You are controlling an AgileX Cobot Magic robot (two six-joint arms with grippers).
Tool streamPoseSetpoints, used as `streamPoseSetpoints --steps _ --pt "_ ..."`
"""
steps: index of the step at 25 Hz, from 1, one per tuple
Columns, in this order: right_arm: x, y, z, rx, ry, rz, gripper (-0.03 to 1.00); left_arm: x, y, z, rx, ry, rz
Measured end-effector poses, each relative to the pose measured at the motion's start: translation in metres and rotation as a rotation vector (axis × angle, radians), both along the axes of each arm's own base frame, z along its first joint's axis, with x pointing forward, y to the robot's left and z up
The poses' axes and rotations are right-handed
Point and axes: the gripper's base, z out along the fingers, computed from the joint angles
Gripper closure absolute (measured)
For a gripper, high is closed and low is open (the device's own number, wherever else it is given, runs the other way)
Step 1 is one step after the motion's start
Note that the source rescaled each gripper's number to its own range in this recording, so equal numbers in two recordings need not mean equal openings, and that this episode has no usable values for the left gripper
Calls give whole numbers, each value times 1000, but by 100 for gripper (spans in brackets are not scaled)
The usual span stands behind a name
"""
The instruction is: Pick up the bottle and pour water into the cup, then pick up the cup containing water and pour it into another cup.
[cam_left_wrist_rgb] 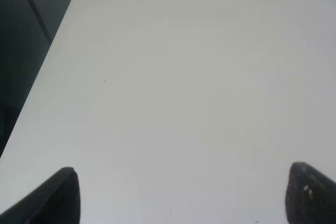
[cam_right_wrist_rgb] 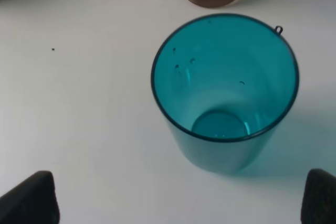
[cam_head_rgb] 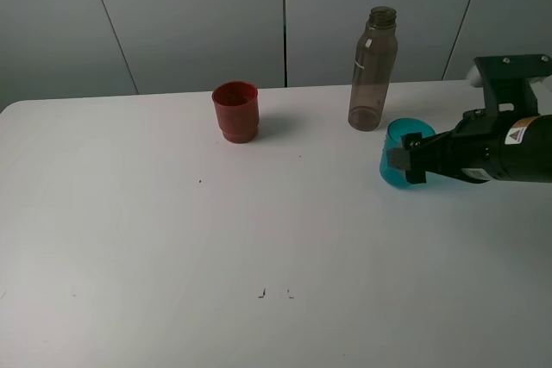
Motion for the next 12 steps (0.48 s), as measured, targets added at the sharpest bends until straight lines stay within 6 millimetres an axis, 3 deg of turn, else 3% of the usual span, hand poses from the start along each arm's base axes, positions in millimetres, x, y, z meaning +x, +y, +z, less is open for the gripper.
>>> streamPoseSetpoints --steps 7,12 --pt "-43 -13 74 7 -50 35 -3 0 0 0 -2 0 1" --pt "-83 -28 89 -63 59 55 -3 0 0 0 -2 0 1"
